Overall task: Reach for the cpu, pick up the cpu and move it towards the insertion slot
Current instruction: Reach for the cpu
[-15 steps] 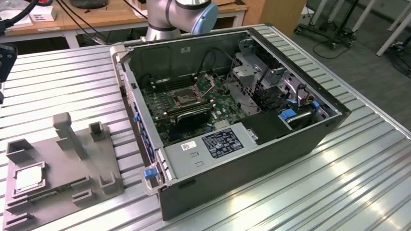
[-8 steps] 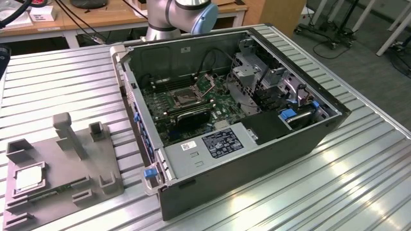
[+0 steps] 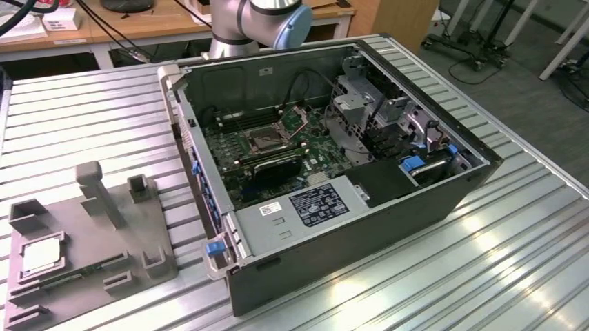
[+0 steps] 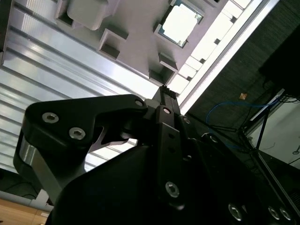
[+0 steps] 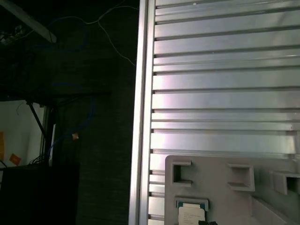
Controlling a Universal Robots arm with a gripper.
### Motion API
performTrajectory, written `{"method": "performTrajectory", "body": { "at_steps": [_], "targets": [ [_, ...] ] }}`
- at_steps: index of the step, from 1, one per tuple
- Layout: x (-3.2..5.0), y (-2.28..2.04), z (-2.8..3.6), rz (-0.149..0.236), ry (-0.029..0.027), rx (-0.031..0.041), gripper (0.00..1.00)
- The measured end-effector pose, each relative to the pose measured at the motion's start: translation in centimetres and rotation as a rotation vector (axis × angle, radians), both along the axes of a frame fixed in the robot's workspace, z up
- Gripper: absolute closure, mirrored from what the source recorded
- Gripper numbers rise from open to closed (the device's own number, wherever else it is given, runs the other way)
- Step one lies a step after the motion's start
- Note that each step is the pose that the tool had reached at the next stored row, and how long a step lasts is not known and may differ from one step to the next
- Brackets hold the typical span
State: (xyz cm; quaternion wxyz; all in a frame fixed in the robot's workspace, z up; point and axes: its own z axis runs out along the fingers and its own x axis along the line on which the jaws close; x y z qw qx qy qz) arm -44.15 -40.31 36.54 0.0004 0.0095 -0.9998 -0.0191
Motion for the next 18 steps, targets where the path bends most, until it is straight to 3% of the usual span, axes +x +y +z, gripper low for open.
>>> {"method": "performTrajectory", "body": {
  "at_steps": [9,18],
  "targets": [
    [-0.77,-0.05,-0.09,0.0,0.0001,-0.0001,0.89],
    [-0.8,-0.07,-0.09,0.0,0.0001,0.0,0.89]
  ]
}}
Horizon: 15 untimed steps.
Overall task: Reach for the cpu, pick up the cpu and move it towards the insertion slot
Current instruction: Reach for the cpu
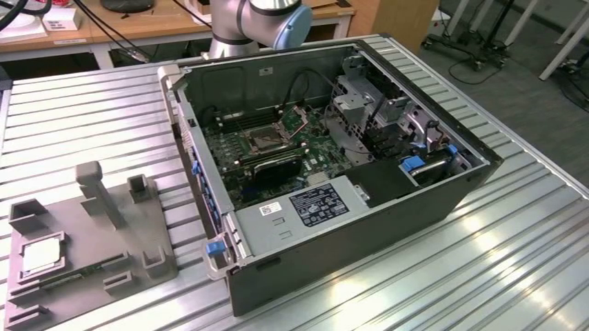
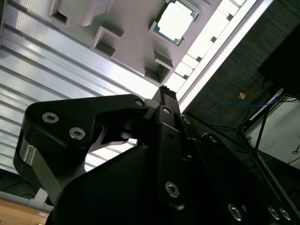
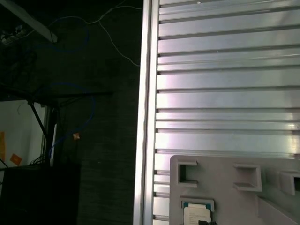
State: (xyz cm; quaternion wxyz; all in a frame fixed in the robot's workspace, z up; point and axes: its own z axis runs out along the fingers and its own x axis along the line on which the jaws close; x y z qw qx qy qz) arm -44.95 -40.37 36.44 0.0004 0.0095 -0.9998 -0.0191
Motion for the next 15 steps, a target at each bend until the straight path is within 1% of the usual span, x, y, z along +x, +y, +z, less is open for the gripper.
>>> {"method": "performTrajectory", "body": {
  "at_steps": [15],
  "targets": [
    [0.0,-0.03,0.0,0.0,0.0,0.0,0.89]
  ]
}}
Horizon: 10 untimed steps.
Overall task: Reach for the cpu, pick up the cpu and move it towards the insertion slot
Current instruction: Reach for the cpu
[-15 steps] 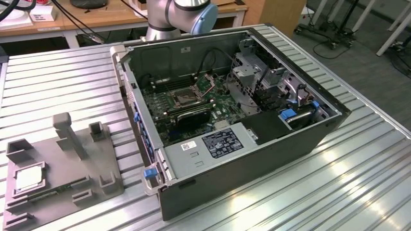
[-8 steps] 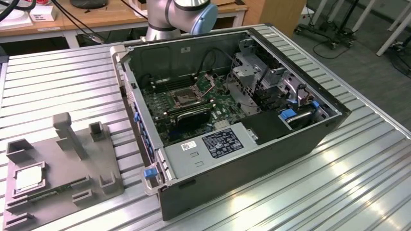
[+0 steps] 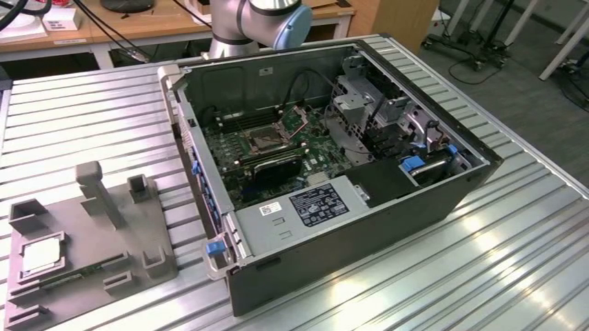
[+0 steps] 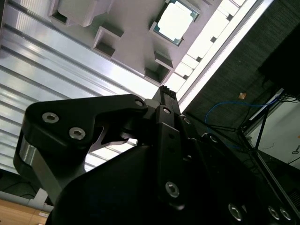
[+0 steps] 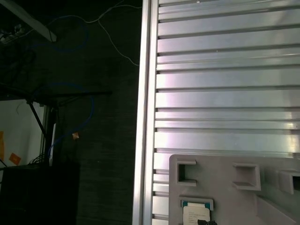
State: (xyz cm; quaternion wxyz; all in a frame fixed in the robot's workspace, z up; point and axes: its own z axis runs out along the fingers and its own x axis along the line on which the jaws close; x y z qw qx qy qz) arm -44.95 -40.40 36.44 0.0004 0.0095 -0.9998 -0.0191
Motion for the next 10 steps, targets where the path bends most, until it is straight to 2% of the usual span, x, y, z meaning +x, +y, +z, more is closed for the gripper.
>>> {"method": "performTrajectory", "body": {
  "at_steps": [10],
  "targets": [
    [-0.01,-0.04,-0.05,0.0,0.0,-0.0003,0.89]
  ]
}}
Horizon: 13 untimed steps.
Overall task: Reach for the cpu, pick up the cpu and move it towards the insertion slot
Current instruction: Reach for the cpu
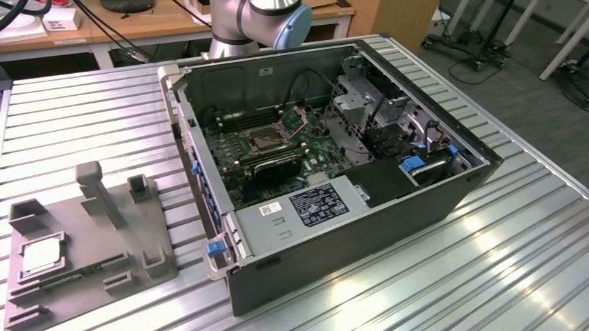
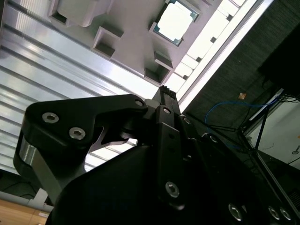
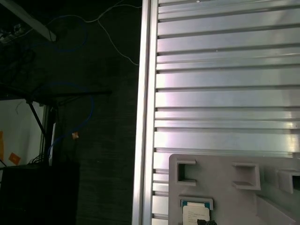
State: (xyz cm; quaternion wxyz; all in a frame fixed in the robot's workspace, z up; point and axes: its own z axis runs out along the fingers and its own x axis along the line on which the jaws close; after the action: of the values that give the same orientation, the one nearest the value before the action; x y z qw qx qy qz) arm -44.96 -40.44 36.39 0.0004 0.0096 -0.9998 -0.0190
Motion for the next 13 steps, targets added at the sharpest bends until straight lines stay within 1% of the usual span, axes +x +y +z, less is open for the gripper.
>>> {"method": "performTrajectory", "body": {
  "at_steps": [1,2,3,4,6,8,9,12,13],
  "targets": [
    [-0.02,-0.06,-0.08,0.001,-0.0001,0.0,0.89],
    [-0.04,-0.12,-0.19,0.001,0.0,-0.0001,0.83],
    [-0.07,-0.21,-0.33,0.002,0.0,-0.0002,0.83],
    [-0.1,-0.31,-0.46,0.002,0.0,-0.0002,0.76],
    [-0.18,-0.59,-0.76,0.003,0.0001,-0.0002,0.75],
    [-0.27,-0.96,-1.06,0.003,0.0001,-0.0003,0.75],
    [-0.3,-1.09,-1.2,0.004,0.0,-0.0002,0.69],
    [-0.42,-1.53,-1.62,0.005,0.0001,-0.0002,0.67],
    [-0.46,-1.66,-1.81,0.005,-0.0001,-0.0002,0.62]
  ]
}}
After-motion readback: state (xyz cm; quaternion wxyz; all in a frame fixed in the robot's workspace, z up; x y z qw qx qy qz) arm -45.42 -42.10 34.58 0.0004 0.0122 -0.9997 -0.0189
